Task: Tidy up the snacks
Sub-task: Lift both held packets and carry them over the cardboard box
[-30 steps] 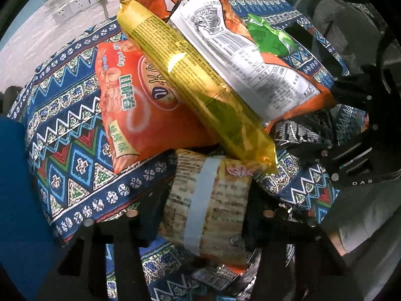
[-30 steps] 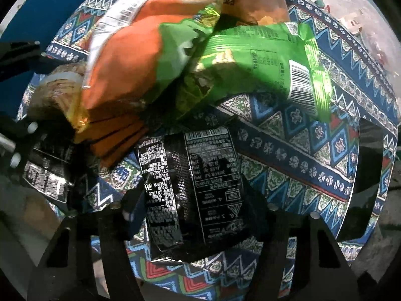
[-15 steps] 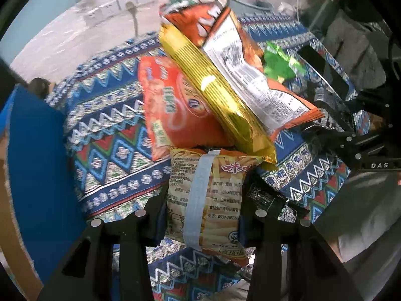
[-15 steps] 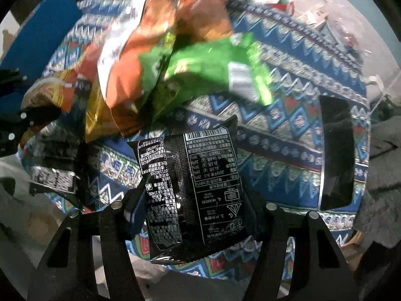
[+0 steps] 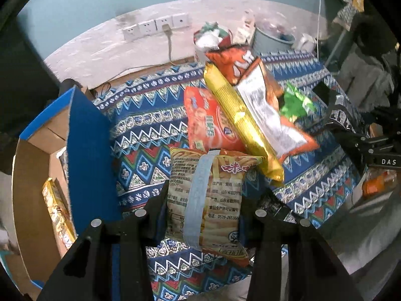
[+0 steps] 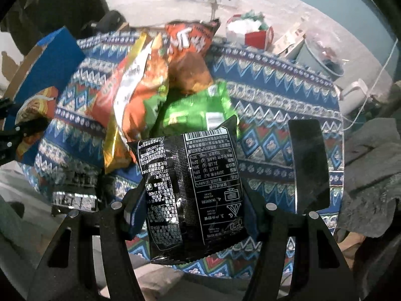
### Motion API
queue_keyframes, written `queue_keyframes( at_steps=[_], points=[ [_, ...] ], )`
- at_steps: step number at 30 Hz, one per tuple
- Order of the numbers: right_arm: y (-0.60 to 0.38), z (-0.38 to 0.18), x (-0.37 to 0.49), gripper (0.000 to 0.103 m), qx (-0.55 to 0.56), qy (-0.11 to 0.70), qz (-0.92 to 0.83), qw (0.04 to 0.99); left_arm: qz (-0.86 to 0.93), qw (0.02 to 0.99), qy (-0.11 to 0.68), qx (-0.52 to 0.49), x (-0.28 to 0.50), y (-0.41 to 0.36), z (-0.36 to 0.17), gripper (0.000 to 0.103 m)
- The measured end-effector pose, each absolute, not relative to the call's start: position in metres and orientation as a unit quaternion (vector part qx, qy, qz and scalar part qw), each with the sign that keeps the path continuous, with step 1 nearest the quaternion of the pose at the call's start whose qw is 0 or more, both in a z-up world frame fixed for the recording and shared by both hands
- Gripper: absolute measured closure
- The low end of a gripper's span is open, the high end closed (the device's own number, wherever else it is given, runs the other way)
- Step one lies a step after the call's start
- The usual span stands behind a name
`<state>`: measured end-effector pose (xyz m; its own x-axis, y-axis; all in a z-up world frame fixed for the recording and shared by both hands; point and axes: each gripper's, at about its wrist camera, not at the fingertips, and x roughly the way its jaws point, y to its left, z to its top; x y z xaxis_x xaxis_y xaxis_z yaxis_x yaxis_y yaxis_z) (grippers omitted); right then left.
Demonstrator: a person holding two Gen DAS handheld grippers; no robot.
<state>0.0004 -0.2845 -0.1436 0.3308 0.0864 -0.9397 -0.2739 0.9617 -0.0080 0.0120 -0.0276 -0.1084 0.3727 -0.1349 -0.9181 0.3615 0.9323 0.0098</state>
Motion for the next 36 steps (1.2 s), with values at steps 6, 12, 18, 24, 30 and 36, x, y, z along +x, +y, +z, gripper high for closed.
queue_keyframes(
  at_steps=[6, 12, 18, 24, 30, 36],
  points=[
    [-0.281, -0.123, 0.006, 0.04, -0.061, 0.539, 0.114, 0.833, -0.137, 0.837, 0.522, 0.086, 0.015, -0.017, -0.09, 0.059],
    [-0.273, -0.106, 0.012, 0.04, -0.048, 0.512, 0.123, 0.849, -0.11, 0.852, 0.505, 0.079, 0.015, -0.005, -0.076, 0.059],
    [-0.262, -0.086, 0.016, 0.039, -0.036, 0.478, 0.134, 0.867, -0.093, 0.868, 0.484, 0.069, 0.012, 0.005, -0.062, 0.059],
    [-0.244, -0.068, 0.02, 0.04, -0.028, 0.452, 0.15, 0.879, -0.082, 0.875, 0.473, 0.056, 0.012, 0.017, -0.052, 0.059],
    [-0.217, -0.06, 0.028, 0.039, -0.032, 0.443, 0.17, 0.88, -0.061, 0.881, 0.468, 0.04, 0.013, 0.038, -0.05, 0.059],
    [-0.192, -0.063, 0.038, 0.039, -0.039, 0.445, 0.188, 0.875, -0.037, 0.883, 0.468, 0.027, 0.015, 0.062, -0.051, 0.059]
  ],
)
